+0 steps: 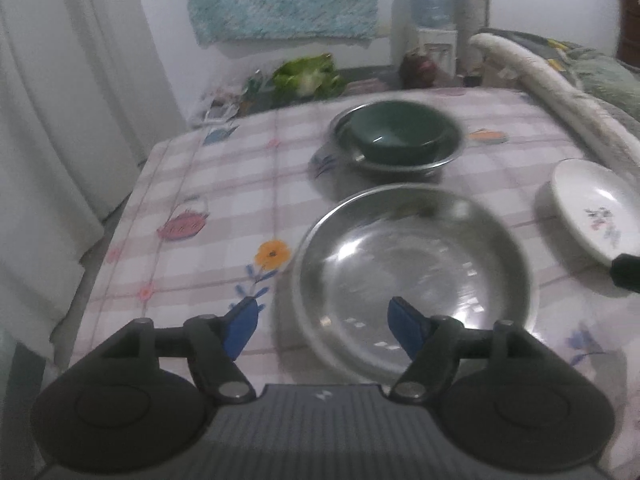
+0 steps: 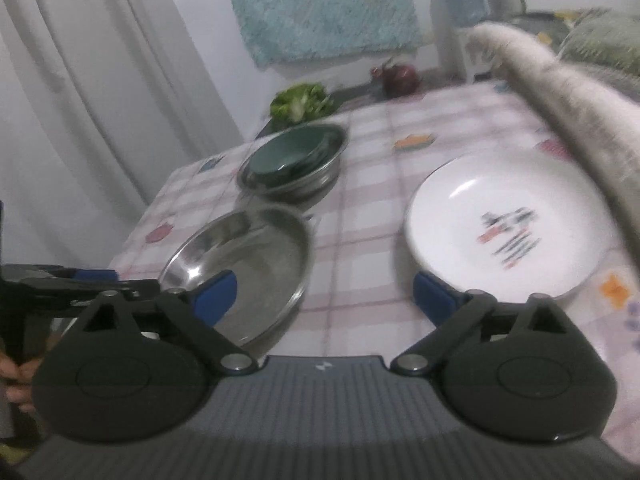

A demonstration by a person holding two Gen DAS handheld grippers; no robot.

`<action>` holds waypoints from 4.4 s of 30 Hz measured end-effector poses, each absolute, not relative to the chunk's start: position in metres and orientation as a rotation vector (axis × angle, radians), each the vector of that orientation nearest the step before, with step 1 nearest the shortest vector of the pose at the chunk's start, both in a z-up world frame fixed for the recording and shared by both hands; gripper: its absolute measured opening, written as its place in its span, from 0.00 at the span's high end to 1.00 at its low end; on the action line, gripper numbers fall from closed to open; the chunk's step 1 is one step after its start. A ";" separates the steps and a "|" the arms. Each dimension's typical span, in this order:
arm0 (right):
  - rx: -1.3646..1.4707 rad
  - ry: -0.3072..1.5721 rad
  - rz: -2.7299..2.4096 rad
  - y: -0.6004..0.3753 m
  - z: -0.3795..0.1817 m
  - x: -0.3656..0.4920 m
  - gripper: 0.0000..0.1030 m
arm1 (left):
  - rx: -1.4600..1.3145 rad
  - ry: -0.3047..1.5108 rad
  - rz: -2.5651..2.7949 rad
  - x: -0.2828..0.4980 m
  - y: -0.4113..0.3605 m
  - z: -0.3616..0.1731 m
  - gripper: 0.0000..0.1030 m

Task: Organize plates and bowls
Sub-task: 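Move both open tools toward the white printed plate, then close the right tool on the white plate rim while the left tool grips the rim beside it, then hold the white plate rim with both tools, keeping it on the table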

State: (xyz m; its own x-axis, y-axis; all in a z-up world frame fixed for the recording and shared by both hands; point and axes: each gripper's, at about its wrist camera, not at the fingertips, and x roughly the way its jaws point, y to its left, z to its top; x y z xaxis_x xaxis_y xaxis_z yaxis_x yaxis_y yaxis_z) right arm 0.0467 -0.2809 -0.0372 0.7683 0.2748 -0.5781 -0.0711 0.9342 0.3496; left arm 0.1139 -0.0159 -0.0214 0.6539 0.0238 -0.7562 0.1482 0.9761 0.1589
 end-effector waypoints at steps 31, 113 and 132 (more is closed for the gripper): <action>0.468 0.593 -0.094 -0.455 -0.064 0.031 0.08 | 0.280 0.755 -0.322 0.140 -0.214 -0.045 0.26; 0.445 0.770 -0.063 -0.413 -0.099 0.011 0.75 | 0.226 0.918 -0.403 0.090 -0.183 -0.078 0.63; 0.436 0.763 -0.061 -0.405 -0.097 0.020 0.75 | 0.169 0.930 -0.380 0.073 -0.165 -0.067 0.63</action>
